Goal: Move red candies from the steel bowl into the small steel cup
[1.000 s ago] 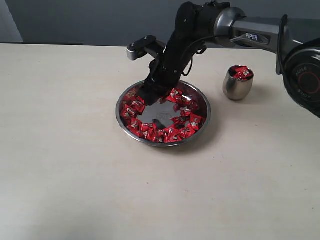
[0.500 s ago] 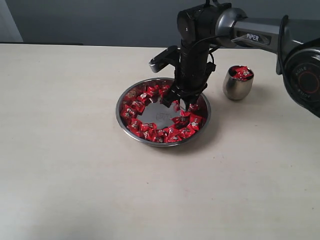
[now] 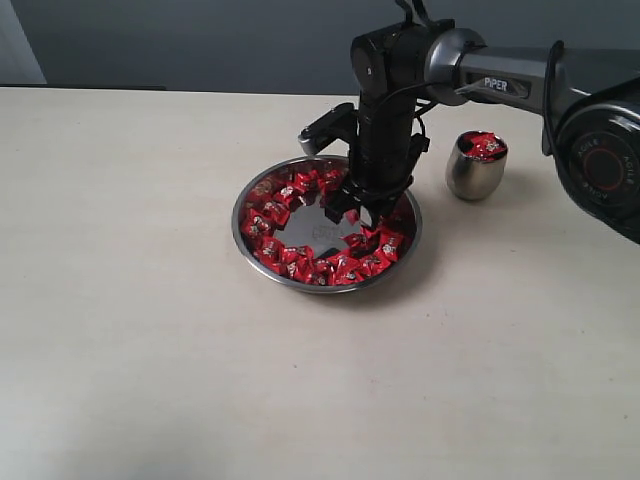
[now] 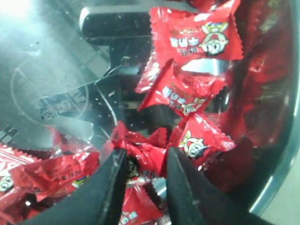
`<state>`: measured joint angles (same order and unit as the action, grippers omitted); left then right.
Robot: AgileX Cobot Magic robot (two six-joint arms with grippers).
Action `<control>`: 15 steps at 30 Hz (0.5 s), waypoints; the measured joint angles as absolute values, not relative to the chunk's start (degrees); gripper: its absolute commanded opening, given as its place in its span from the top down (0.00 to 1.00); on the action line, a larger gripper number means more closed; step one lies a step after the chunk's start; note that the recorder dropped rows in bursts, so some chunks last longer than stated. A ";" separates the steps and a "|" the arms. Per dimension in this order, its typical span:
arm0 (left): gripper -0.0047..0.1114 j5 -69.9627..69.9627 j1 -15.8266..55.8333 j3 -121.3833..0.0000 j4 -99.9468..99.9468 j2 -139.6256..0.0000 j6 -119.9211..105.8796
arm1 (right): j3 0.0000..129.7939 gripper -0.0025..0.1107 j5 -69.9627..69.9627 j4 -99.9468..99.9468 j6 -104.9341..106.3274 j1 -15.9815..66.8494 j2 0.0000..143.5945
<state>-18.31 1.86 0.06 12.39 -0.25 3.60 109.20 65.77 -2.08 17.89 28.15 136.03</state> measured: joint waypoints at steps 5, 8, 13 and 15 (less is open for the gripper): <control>0.96 -18.31 1.86 0.06 12.39 -0.25 3.60 | 109.20 0.98 66.00 -2.08 17.89 28.15 135.91; 0.96 -18.31 1.86 0.06 12.39 -0.25 3.60 | 109.20 0.98 66.00 -2.08 17.89 28.15 135.91; 0.96 -18.31 1.86 0.06 12.39 -0.25 3.60 | 109.20 0.98 65.40 -1.00 17.89 28.15 135.79; 0.96 -18.31 1.86 0.06 12.39 -0.25 3.60 | 109.20 0.98 64.28 -0.33 17.89 28.15 135.55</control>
